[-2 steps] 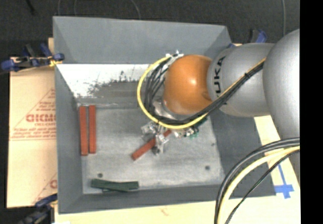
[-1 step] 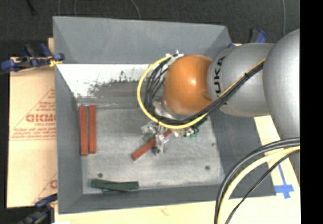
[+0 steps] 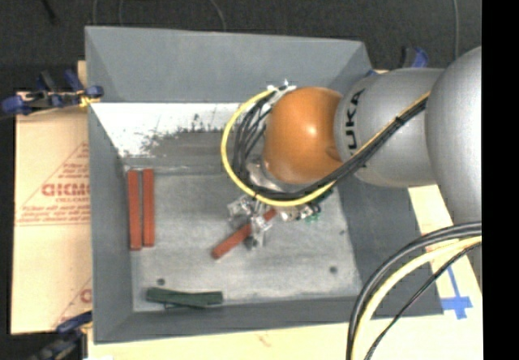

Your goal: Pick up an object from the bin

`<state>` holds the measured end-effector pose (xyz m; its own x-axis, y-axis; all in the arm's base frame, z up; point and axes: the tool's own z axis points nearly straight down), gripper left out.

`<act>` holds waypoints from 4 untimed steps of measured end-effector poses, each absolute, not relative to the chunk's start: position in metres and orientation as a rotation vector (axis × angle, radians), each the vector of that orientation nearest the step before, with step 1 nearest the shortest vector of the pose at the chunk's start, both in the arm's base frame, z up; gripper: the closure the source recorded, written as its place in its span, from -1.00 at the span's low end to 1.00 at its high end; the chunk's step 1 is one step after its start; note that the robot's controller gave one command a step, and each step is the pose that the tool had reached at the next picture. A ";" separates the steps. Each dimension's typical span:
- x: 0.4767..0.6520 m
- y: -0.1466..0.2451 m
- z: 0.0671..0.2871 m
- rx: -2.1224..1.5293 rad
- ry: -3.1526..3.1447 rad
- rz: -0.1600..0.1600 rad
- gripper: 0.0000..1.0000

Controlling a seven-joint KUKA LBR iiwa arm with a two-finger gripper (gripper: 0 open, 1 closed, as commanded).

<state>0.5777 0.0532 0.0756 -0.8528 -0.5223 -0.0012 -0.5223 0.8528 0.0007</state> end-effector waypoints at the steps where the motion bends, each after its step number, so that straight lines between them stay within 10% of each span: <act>1: 0.576 0.053 0.096 -0.852 3.029 0.002 1.00; 4: 0.577 0.052 0.145 -0.849 3.028 0.000 1.00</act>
Offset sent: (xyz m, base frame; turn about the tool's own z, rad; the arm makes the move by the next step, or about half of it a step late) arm -0.0003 0.0000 0.0335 0.0000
